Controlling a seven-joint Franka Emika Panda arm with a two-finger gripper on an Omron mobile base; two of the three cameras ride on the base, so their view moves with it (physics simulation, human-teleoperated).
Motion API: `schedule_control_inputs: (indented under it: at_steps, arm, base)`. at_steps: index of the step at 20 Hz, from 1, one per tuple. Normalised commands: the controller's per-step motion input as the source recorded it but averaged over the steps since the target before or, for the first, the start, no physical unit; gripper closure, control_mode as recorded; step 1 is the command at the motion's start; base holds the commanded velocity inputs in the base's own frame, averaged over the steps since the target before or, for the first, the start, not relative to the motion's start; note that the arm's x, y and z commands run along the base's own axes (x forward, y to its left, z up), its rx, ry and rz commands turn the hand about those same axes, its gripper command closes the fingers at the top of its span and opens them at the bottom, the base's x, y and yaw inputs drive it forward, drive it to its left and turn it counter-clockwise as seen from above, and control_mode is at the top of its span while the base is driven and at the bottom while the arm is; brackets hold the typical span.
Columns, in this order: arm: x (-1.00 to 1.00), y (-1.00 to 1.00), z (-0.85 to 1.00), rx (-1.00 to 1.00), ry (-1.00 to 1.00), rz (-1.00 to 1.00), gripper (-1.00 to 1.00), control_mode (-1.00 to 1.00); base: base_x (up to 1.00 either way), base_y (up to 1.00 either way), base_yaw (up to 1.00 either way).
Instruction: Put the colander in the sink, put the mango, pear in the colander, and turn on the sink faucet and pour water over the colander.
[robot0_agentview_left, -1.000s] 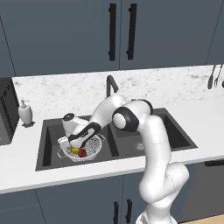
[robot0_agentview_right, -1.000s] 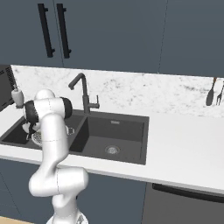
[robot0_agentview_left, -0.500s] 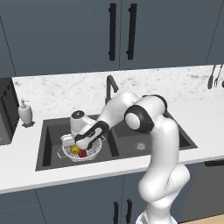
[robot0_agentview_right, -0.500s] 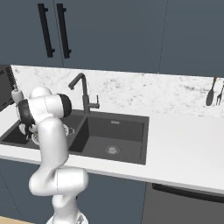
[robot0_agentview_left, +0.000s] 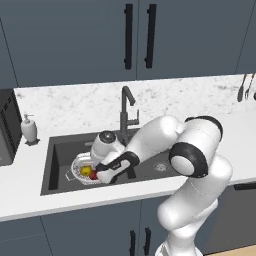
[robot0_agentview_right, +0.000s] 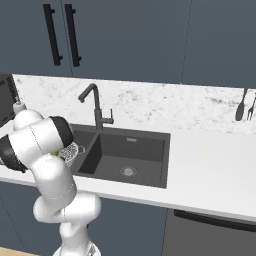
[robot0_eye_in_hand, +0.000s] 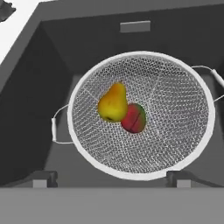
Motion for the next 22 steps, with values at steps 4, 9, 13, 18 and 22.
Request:
schedule_control_inputs:
  at_steps: [4, 9, 13, 18, 22]
  arm:
    - [-0.41, -0.21, 0.74, 0.25, 0.0, 0.0, -1.0, -1.0]
    - [-0.47, -0.27, 0.81, 0.33, 0.0, 0.0, -1.0, -1.0]
    - [-0.43, -0.26, 0.77, 0.31, 0.04, 0.0, -1.0, -1.0]
    - [-0.52, -0.26, 0.61, 0.28, 0.07, 0.0, -1.0, -1.0]
    - [-0.39, -0.08, 0.61, 0.13, 0.17, 0.0, -1.0, -1.0]
  base:
    - [0.0, 0.0, 0.0]
    - [0.0, 0.0, 0.0]
    - [0.0, 0.0, 0.0]
    - [0.0, 0.0, 0.0]
    - [0.0, 0.0, 0.0]
